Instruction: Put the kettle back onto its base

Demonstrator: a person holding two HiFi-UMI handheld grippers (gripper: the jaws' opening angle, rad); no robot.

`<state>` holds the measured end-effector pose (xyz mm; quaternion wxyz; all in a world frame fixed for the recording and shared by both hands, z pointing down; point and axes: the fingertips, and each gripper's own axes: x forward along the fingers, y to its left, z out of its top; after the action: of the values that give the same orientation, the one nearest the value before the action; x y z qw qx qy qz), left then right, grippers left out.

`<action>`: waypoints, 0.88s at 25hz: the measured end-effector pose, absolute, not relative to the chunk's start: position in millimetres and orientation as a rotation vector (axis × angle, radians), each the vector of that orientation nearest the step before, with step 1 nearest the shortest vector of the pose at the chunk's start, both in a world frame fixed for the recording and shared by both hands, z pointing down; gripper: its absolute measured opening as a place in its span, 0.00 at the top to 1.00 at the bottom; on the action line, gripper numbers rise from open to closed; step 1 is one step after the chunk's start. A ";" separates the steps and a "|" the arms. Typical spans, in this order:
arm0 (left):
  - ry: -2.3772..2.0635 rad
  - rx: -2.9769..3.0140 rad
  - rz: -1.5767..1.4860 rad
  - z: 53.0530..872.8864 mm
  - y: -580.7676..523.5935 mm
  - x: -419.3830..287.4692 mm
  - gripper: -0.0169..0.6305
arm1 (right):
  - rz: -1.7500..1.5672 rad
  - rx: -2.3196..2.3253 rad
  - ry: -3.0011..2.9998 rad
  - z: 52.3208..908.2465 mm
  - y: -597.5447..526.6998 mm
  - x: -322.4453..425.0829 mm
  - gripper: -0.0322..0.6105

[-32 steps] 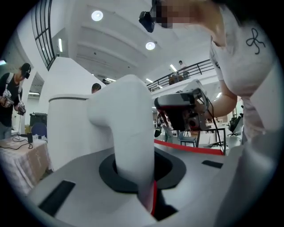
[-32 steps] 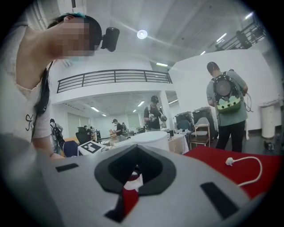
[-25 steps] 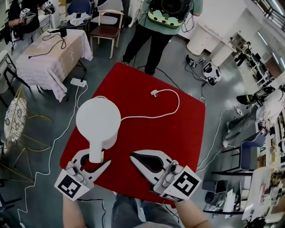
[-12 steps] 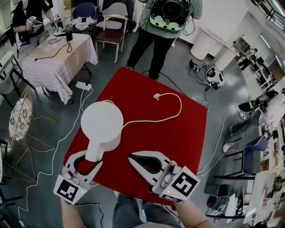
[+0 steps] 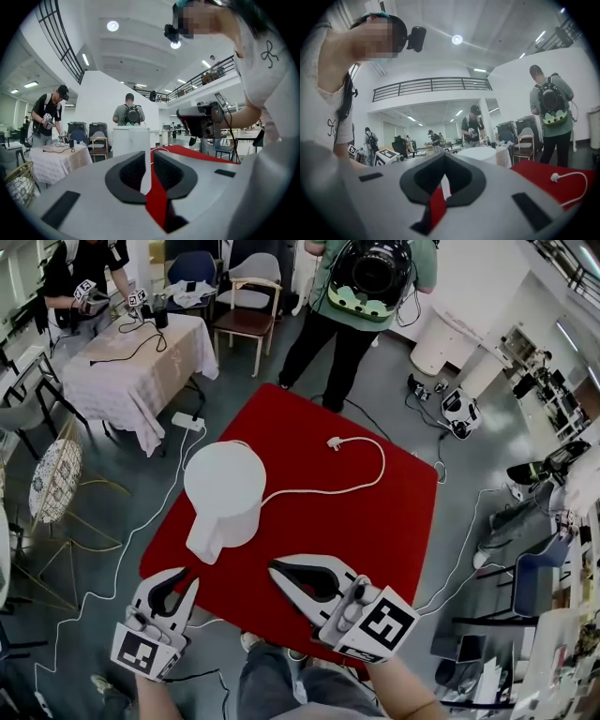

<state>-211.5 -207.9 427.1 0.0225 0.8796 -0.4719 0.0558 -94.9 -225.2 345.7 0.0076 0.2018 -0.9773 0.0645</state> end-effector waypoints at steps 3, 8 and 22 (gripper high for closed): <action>-1.486 2.732 0.123 410.4 -196.1 -194.6 0.95 | 0.197 0.582 -3.066 344.0 -212.2 -98.0 0.94; -1.559 2.720 0.088 371.8 -175.1 -165.2 0.96 | 0.192 0.531 -3.083 337.0 -191.8 -96.3 0.94; -1.809 2.582 0.026 299.3 -91.5 -108.2 0.96 | 0.075 0.337 -3.087 312.4 -100.7 -68.3 0.94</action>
<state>-108.2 -91.5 299.3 -0.0054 0.8190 -0.5738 0.0083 -68.3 -100.7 312.4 0.0174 0.1086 -0.9936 0.0243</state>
